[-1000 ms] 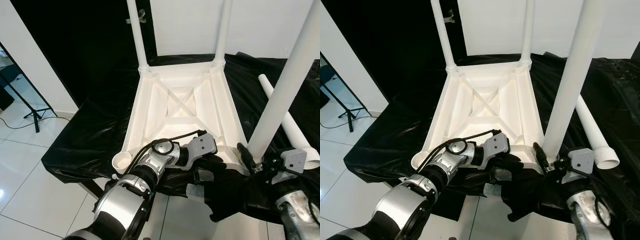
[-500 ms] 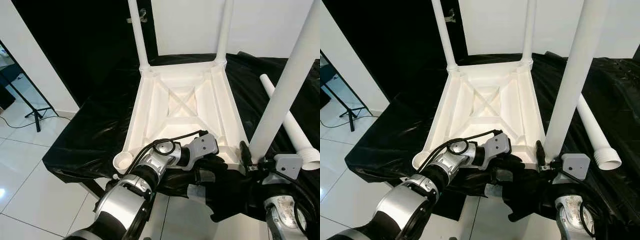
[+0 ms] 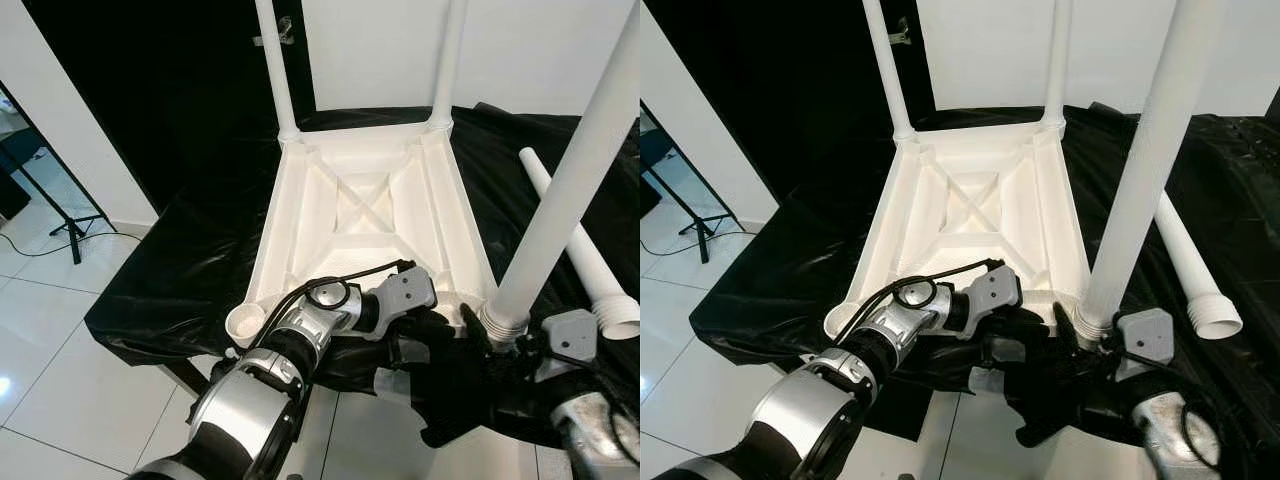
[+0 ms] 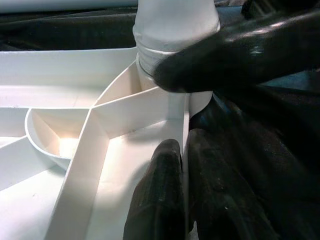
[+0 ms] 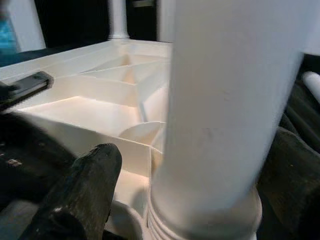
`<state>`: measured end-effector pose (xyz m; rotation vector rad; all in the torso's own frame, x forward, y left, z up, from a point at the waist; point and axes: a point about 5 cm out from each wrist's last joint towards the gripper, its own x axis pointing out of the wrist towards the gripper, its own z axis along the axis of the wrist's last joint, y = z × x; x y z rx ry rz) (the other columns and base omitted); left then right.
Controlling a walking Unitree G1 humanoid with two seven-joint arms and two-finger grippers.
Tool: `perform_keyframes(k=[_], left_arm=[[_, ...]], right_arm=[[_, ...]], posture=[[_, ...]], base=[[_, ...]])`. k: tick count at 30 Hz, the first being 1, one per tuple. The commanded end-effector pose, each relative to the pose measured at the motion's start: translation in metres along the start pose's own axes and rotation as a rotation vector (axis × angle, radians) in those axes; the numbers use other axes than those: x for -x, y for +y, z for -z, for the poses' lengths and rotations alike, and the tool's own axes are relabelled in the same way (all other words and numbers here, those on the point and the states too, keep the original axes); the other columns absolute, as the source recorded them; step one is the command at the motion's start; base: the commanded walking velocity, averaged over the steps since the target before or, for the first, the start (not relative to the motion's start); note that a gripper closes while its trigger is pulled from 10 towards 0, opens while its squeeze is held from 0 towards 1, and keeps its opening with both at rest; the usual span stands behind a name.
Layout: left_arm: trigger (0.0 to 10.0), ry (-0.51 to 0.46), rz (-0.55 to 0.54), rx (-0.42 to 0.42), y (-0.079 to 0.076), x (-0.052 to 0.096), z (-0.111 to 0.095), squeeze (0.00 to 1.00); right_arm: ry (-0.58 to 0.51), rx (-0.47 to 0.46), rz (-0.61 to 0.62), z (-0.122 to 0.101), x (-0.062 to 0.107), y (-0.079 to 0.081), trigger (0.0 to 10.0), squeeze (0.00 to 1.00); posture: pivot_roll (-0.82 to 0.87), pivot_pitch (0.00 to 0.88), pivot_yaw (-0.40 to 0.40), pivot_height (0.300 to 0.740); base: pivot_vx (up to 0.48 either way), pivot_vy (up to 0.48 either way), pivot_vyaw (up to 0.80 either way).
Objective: Building children table
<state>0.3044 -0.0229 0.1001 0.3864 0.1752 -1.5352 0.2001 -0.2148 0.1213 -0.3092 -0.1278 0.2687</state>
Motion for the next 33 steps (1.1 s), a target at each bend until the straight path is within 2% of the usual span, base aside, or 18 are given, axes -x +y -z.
perform_keyframes(k=[1,3,8,9,10,16,26,29,31,32,33], left_arm=[[10.0,0.121,-0.132,0.109,-0.008,0.001,0.034,0.00],[10.0,0.119,-0.131,0.107,-0.007,0.001,0.033,0.00],[10.0,0.118,-0.130,0.103,-0.007,0.000,0.032,0.00],[10.0,0.118,-0.130,0.103,-0.007,0.000,0.032,0.00],[10.0,0.116,-0.131,0.104,-0.007,0.000,0.032,0.00],[10.0,0.117,-0.134,0.112,-0.008,0.001,0.034,0.00],[10.0,0.119,-0.134,0.120,-0.010,0.002,0.037,0.00],[10.0,0.115,-0.134,0.120,-0.009,0.001,0.036,0.00],[10.0,0.114,-0.133,0.117,-0.009,0.001,0.035,0.00],[10.0,0.114,-0.133,0.117,-0.009,0.001,0.035,0.00],[10.0,0.115,-0.135,0.116,-0.008,0.001,0.034,0.00]], right_arm=[[-0.011,0.021,-0.022,-0.002,-0.003,-0.010,10.0,0.00],[-0.014,0.029,-0.029,-0.005,-0.006,-0.018,10.0,0.00],[0.017,0.049,-0.111,-0.004,-0.008,-0.020,10.0,0.00],[0.034,0.045,-0.157,-0.002,-0.009,-0.018,10.0,0.00],[0.050,0.028,-0.211,0.000,-0.008,-0.014,0.3,0.00],[0.095,-0.022,-0.316,0.009,-0.002,-0.004,0.0,0.00],[0.105,-0.078,-0.292,0.014,0.000,0.005,0.0,0.00],[0.095,-0.120,-0.233,0.015,-0.001,0.011,0.0,0.00],[0.075,-0.162,-0.102,0.015,-0.001,0.018,0.0,0.00],[0.075,-0.162,-0.102,0.015,-0.001,0.018,0.0,0.00],[0.062,-0.173,-0.014,0.014,0.001,0.022,0.0,0.00]], posture=[[-0.01,0.000,0.101,0.740],[-0.01,0.000,0.101,0.740],[-0.01,0.000,0.099,0.740],[-0.01,0.000,0.097,0.740],[-0.01,0.000,0.097,0.740],[0.01,0.000,0.090,0.740],[0.01,0.000,0.087,0.740],[0.01,0.000,0.085,0.740],[0.01,0.000,0.088,0.740],[0.01,0.000,0.088,0.740],[0.01,0.000,0.088,0.740]], base=[[0.000,0.000,0.00],[0.000,0.000,0.00],[0.000,0.000,0.00],[0.000,0.000,0.00],[0.000,0.000,0.00],[0.000,0.000,0.00],[0.000,0.000,0.00],[0.000,0.000,0.00],[0.000,0.000,0.00],[0.000,0.000,0.00],[0.000,0.000,0.00]])
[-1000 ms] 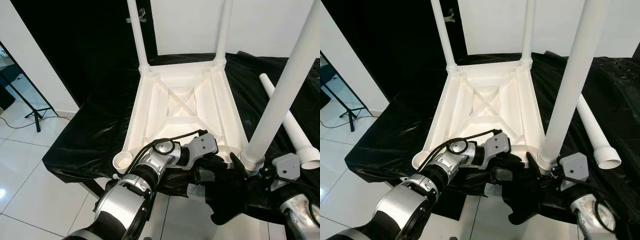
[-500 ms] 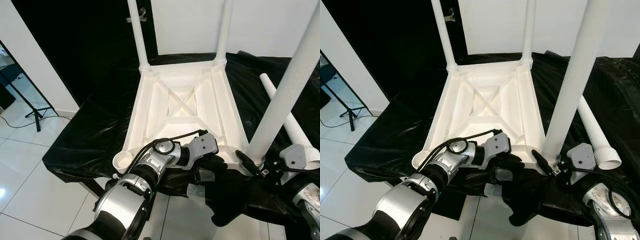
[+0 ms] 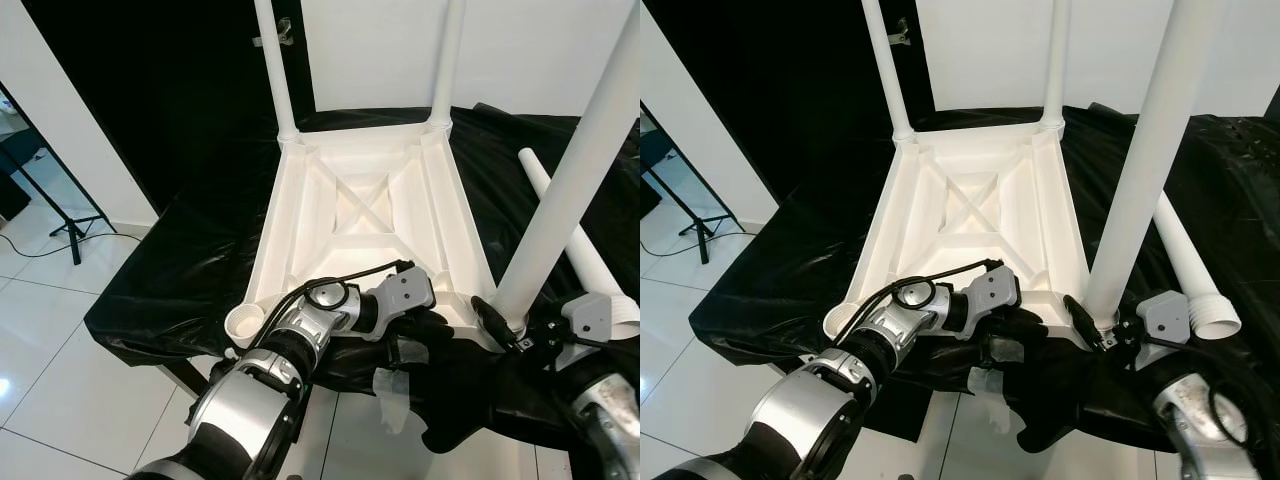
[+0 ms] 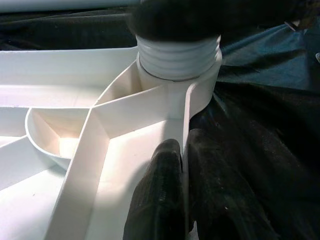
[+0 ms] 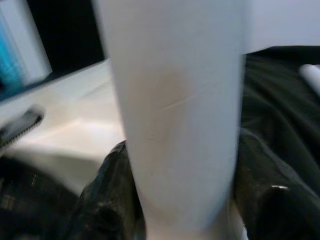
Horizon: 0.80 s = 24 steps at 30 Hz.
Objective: Building children table
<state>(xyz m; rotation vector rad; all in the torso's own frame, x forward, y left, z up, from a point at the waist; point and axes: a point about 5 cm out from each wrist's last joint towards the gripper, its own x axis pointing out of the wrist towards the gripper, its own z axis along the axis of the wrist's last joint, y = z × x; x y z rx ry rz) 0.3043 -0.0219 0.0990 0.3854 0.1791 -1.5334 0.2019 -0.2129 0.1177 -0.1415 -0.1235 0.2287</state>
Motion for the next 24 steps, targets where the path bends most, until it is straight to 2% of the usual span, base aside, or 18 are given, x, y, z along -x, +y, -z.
perform_keyframes(k=[1,2,4,7,9,10,12,16,17,18,21,22,24], left_arm=[[10.0,0.113,-0.135,0.112,-0.008,0.000,0.033,0.00],[10.0,0.113,-0.136,0.111,-0.007,0.001,0.033,0.00],[10.0,0.113,-0.136,0.111,-0.007,0.001,0.033,0.00],[10.0,0.113,-0.137,0.112,-0.008,0.001,0.033,0.00],[10.0,0.113,-0.137,0.112,-0.008,0.001,0.033,0.00],[10.0,0.113,-0.137,0.113,-0.008,0.001,0.033,0.00],[10.0,0.112,-0.136,0.114,-0.008,0.001,0.033,0.00],[10.0,0.121,-0.127,0.111,-0.009,0.002,0.035,0.00],[10.0,0.125,-0.123,0.108,-0.009,0.002,0.036,0.00],[10.0,0.121,-0.124,0.107,-0.008,0.002,0.034,0.00],[10.0,0.118,-0.125,0.107,-0.008,0.002,0.034,0.00],[10.0,0.115,-0.125,0.106,-0.008,0.001,0.033,0.00],[10.0,0.114,-0.123,0.106,-0.008,0.001,0.033,0.00]], right_arm=[[0.066,-0.012,-0.007,0.013,0.006,0.020,0.0,0.00],[0.061,-0.013,0.102,0.015,0.010,0.023,0.0,0.00],[0.061,-0.013,0.102,0.015,0.010,0.023,0.0,0.00],[0.058,0.029,0.264,0.017,0.013,0.018,0.0,0.00],[0.058,0.029,0.264,0.017,0.013,0.018,0.0,0.00],[0.052,0.020,0.320,0.017,0.013,0.013,0.0,0.00],[0.043,0.012,0.352,0.017,0.011,0.010,0.0,0.00],[0.026,0.005,0.351,0.014,0.005,0.013,0.2,0.00],[0.023,0.009,0.335,0.014,0.004,0.016,2.6,0.00],[0.030,0.012,0.317,0.014,0.003,0.020,10.0,0.00],[0.033,0.011,0.310,0.015,0.003,0.020,10.0,0.00],[0.025,0.010,0.294,0.014,0.003,0.020,10.0,1.00],[0.023,0.009,0.256,0.013,0.001,0.020,10.0,1.00]], posture=[[0.01,0.000,0.087,0.740],[0.01,0.000,0.084,0.740],[0.01,0.000,0.084,0.740],[0.01,0.000,0.083,0.740],[0.01,0.000,0.083,0.740],[0.01,0.000,0.083,0.740],[0.01,0.000,0.089,0.740],[0.01,0.000,0.101,0.740],[0.01,0.000,0.101,0.740],[0.02,0.000,0.101,0.740],[0.02,0.000,0.101,0.740],[0.02,0.000,0.100,0.740],[0.02,0.000,0.099,0.740]], base=[[0.000,0.000,0.00],[0.000,0.000,0.00],[0.000,0.000,0.00],[0.000,0.000,0.00],[0.000,0.000,0.00],[0.000,0.000,0.00],[0.000,0.000,0.00],[0.000,0.000,0.00],[0.000,0.000,0.00],[0.000,0.000,0.00],[0.000,0.000,0.00],[0.000,0.000,0.00],[0.000,0.000,0.00]])
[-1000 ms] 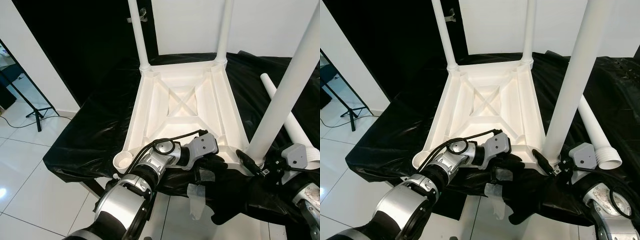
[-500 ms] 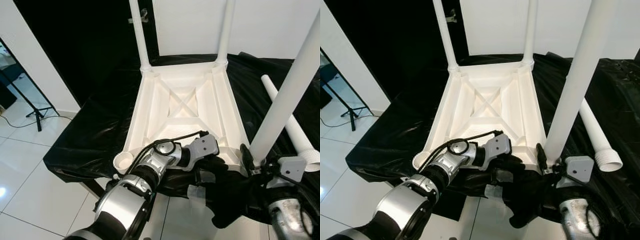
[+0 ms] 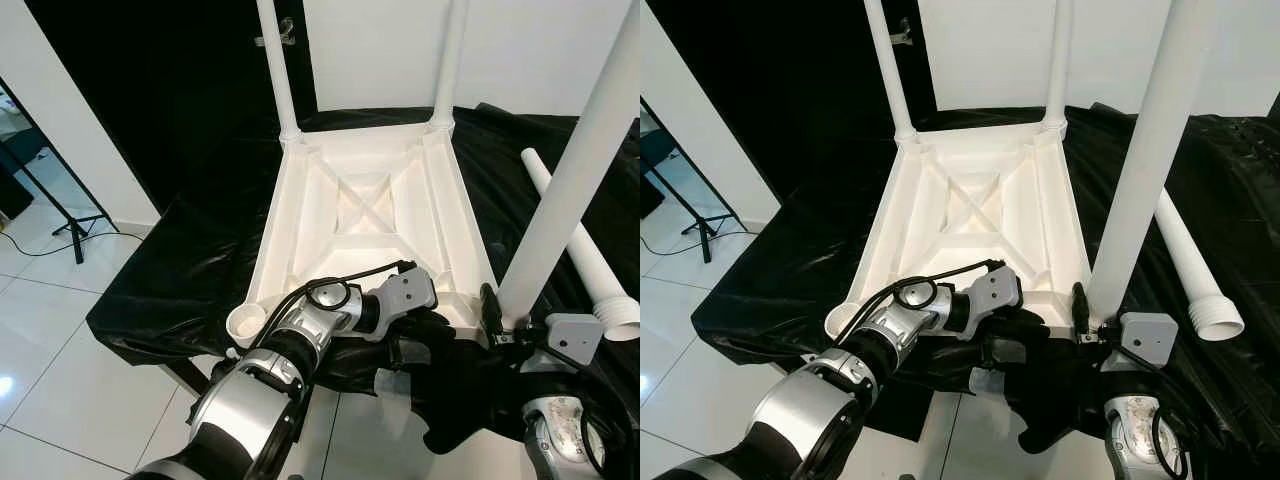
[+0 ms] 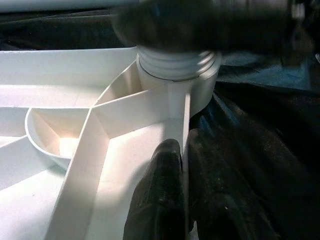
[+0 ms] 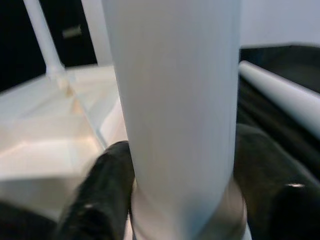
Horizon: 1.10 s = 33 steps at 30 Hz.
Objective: Building children table
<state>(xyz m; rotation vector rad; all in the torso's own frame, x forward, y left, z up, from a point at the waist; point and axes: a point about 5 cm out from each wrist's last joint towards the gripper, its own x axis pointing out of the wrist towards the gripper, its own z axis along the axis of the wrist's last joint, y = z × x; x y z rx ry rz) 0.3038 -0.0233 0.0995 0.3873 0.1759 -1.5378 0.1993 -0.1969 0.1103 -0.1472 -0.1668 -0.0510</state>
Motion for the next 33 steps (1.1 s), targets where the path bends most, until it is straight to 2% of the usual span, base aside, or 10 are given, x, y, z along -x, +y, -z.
perform_keyframes(k=[1,2,3,6,13,17,18,25,30,33], left_arm=[[10.0,0.117,-0.124,0.110,-0.009,0.002,0.035,0.00],[10.0,0.117,-0.124,0.110,-0.009,0.002,0.035,0.00],[10.0,0.118,-0.123,0.110,-0.009,0.002,0.035,0.00],[10.0,0.121,-0.124,0.110,-0.009,0.002,0.036,0.00],[10.0,0.121,-0.127,0.107,-0.007,0.003,0.035,0.00],[10.0,0.121,-0.130,0.105,-0.007,0.002,0.034,0.00],[10.0,0.118,-0.131,0.105,-0.007,0.001,0.033,0.00],[10.0,0.108,-0.132,0.111,-0.008,0.000,0.032,0.00],[10.0,0.112,-0.126,0.111,-0.009,0.000,0.034,0.00],[10.0,0.114,-0.124,0.112,-0.009,0.000,0.034,0.00]], right_arm=[[0.040,-0.001,-0.083,0.006,0.000,0.003,10.0,1.00],[0.040,-0.001,-0.083,0.006,0.000,0.003,10.0,1.00],[0.039,0.007,-0.150,0.005,-0.003,0.002,10.0,0.00],[0.038,0.034,-0.228,0.004,-0.004,-0.001,10.0,0.00],[0.059,0.162,-0.413,-0.001,-0.011,-0.028,10.0,0.00],[0.082,0.183,-0.479,-0.002,-0.013,-0.034,10.0,0.00],[0.089,0.174,-0.516,-0.003,-0.012,-0.035,0.0,0.00],[0.130,0.152,-0.641,-0.002,-0.003,-0.032,0.0,0.00],[0.156,0.124,-0.647,0.002,0.003,-0.028,0.0,0.00],[0.175,0.032,-0.587,0.006,0.008,-0.018,0.0,0.00]], posture=[[0.02,0.000,0.102,0.740],[0.02,0.000,0.102,0.740],[0.02,0.000,0.102,0.740],[0.02,0.000,0.101,0.740],[0.02,0.000,0.105,0.740],[0.01,0.000,0.101,0.740],[0.01,0.000,0.097,0.740],[0.00,0.000,0.099,0.740],[0.00,0.000,0.104,0.740],[0.00,0.000,0.103,0.740]], base=[[0.000,0.000,0.00],[0.000,0.000,0.00],[0.000,0.000,0.00],[0.000,0.000,0.00],[0.000,0.000,0.00],[0.000,0.000,0.00],[0.000,0.000,0.00],[0.000,0.000,0.00],[0.000,0.000,0.00],[0.000,0.000,0.00]])
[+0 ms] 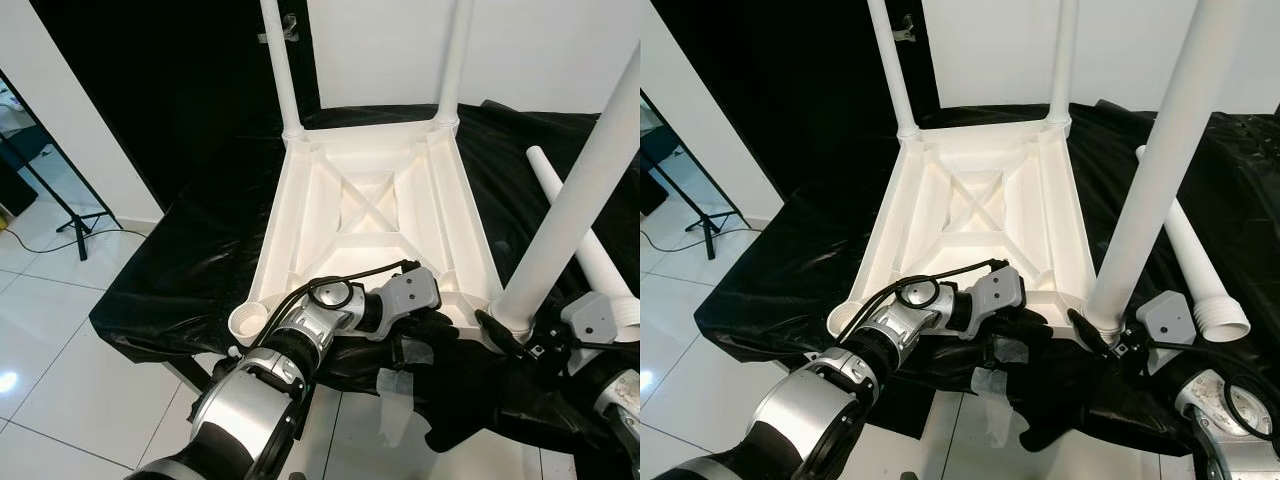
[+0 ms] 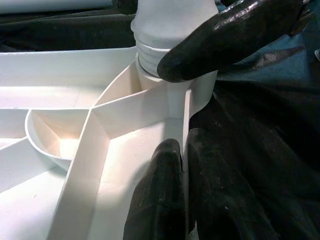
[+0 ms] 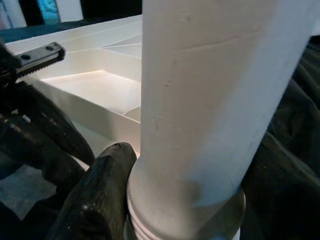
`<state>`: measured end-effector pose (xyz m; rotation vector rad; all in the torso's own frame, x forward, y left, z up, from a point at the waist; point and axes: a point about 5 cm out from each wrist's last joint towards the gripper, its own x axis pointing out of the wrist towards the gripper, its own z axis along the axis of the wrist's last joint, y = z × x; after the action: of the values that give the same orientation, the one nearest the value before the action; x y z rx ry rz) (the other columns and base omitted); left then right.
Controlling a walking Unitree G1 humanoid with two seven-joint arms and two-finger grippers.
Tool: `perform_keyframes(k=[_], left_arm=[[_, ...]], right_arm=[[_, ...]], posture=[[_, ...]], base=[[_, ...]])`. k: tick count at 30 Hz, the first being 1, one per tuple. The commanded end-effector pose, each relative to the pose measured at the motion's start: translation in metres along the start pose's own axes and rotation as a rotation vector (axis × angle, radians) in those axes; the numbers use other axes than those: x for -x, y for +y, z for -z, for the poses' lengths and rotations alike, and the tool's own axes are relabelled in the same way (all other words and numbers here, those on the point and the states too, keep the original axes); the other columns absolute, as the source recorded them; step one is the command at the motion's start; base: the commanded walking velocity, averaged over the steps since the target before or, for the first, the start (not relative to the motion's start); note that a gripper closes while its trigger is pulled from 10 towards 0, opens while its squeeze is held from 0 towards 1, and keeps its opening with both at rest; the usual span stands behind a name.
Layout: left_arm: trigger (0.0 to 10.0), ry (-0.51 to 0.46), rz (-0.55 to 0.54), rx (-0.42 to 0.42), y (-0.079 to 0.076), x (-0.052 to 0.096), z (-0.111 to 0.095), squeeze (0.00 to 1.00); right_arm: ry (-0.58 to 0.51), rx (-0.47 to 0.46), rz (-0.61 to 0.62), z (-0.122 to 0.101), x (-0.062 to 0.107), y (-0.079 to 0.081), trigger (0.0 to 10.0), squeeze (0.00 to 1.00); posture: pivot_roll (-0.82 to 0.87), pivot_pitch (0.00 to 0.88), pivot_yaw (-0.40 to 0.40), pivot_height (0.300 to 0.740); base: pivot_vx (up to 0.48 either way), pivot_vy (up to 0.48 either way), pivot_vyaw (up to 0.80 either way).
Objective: Building children table
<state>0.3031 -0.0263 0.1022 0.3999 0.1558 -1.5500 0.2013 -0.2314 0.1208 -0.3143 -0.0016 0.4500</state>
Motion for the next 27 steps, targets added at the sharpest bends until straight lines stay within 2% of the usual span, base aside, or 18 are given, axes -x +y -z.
perform_keyframes(k=[1,3,4,7,9,10,12,14,18,22,23,24,26,27], left_arm=[[10.0,0.121,-0.132,0.134,-0.010,0.002,0.037,0.00],[10.0,0.121,-0.132,0.134,-0.010,0.002,0.037,0.00],[10.0,0.121,-0.130,0.134,-0.010,0.002,0.037,0.00],[10.0,0.120,-0.126,0.136,-0.011,0.001,0.038,0.00],[10.0,0.120,-0.126,0.136,-0.011,0.001,0.038,0.00],[10.0,0.121,-0.127,0.138,-0.012,0.001,0.038,0.00],[10.0,0.121,-0.127,0.138,-0.012,0.001,0.038,0.00],[10.0,0.119,-0.128,0.142,-0.013,0.000,0.039,0.00],[10.0,0.117,-0.125,0.146,-0.015,-0.001,0.040,0.00],[10.0,0.116,-0.124,0.147,-0.015,-0.002,0.040,0.00],[10.0,0.115,-0.124,0.148,-0.015,-0.002,0.039,0.00],[10.0,0.114,-0.124,0.148,-0.015,-0.002,0.039,0.00],[10.0,0.113,-0.124,0.148,-0.015,-0.002,0.039,0.00],[10.0,0.112,-0.124,0.149,-0.015,-0.003,0.039,0.00]], right_arm=[[0.024,-0.104,-0.073,0.009,0.002,0.022,0.0,0.00],[0.024,-0.104,-0.073,0.009,0.002,0.022,0.0,0.00],[0.019,-0.140,-0.029,0.009,0.000,0.026,0.0,0.00],[-0.020,-0.189,0.277,0.012,-0.002,0.039,0.0,0.00],[-0.020,-0.189,0.277,0.012,-0.002,0.039,0.0,0.00],[-0.023,-0.197,0.361,0.013,-0.001,0.041,0.0,0.00],[-0.023,-0.203,0.404,0.013,-0.001,0.041,0.0,0.00],[-0.033,-0.214,0.529,0.011,-0.002,0.035,0.0,0.00],[-0.044,-0.168,0.592,0.007,-0.004,0.032,0.0,0.00],[-0.043,-0.153,0.592,0.007,-0.004,0.032,0.0,0.00],[-0.029,-0.150,0.555,0.007,-0.006,0.034,4.6,0.00],[-0.034,-0.147,0.518,0.005,-0.008,0.036,10.0,0.00],[-0.037,-0.144,0.493,0.005,-0.009,0.036,10.0,0.00],[-0.045,-0.131,0.472,0.003,-0.009,0.037,10.0,1.00]], posture=[[0.00,0.000,0.103,0.740],[0.00,0.000,0.103,0.740],[0.01,0.000,0.101,0.740],[0.01,0.000,0.096,0.740],[0.01,0.000,0.096,0.740],[0.01,0.000,0.095,0.740],[0.01,0.000,0.094,0.740],[0.01,0.000,0.090,0.740],[0.01,0.000,0.086,0.740],[0.00,0.000,0.086,0.740],[0.00,0.000,0.084,0.740],[0.00,0.000,0.084,0.740],[0.00,0.000,0.084,0.740],[0.00,0.000,0.084,0.740]], base=[[0.000,0.000,0.00],[0.000,0.000,0.00],[0.000,0.000,0.00],[0.000,0.000,0.00],[0.000,0.000,0.00],[0.000,0.000,0.00],[0.000,0.000,0.00],[0.000,0.000,0.00],[0.000,0.000,0.00],[0.000,0.000,0.00],[0.000,0.000,0.00],[0.000,0.000,0.00],[0.000,0.000,0.00],[0.000,0.000,0.00]])
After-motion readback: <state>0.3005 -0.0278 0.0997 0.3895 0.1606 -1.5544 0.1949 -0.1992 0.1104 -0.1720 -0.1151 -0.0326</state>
